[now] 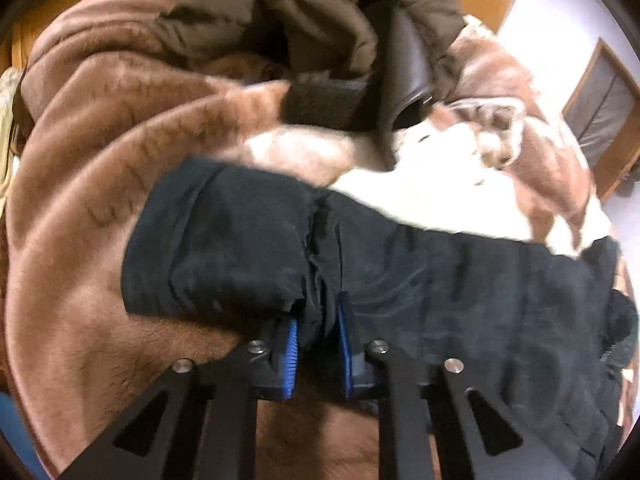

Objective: Fold large clothes
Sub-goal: 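Grasp the sleeve nearest the left tool with the left tool and lift, then fold the held sleeve across the jacket back and open the left tool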

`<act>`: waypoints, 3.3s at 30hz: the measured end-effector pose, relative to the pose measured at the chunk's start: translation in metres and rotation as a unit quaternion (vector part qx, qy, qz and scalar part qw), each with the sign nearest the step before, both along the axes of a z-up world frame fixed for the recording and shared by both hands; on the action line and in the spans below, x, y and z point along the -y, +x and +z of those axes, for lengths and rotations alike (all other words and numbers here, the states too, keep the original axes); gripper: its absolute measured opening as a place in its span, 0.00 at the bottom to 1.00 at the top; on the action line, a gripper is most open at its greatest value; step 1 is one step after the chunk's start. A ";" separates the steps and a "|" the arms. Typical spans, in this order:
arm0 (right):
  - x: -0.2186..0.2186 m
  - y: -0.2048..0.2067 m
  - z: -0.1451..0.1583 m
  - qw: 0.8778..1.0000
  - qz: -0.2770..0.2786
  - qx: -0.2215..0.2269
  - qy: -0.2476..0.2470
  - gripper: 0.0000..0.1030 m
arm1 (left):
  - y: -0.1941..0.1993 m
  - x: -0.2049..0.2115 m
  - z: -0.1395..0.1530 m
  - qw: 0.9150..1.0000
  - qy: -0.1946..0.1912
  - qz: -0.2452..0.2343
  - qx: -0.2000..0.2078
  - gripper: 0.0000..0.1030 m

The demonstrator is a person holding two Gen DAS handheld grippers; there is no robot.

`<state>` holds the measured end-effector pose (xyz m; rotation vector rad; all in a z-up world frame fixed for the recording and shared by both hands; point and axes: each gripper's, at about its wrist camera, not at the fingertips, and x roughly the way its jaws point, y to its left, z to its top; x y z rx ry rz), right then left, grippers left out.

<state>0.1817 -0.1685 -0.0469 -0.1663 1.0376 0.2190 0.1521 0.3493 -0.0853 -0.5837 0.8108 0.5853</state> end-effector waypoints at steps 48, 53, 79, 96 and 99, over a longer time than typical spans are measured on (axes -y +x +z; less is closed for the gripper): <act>0.107 -0.016 0.051 0.981 -0.110 0.053 0.154 0.71 | 0.075 0.376 0.110 0.855 -0.094 -0.498 0.114 0.78; 0.081 0.013 0.044 0.984 -0.091 0.046 0.147 0.71 | 0.085 0.315 0.108 0.896 -0.002 -0.434 0.090 0.78; 0.063 0.150 -0.021 0.995 -0.083 -0.011 0.060 0.30 | 0.175 0.219 0.015 0.947 0.063 -0.313 -0.031 0.66; 0.058 0.096 -0.009 0.996 -0.063 0.009 0.055 0.30 | 0.120 0.226 0.036 0.941 0.055 -0.333 0.009 0.56; 0.060 0.103 -0.034 0.996 -0.068 -0.012 0.060 0.30 | 0.126 0.228 0.005 0.940 0.046 -0.337 -0.035 0.56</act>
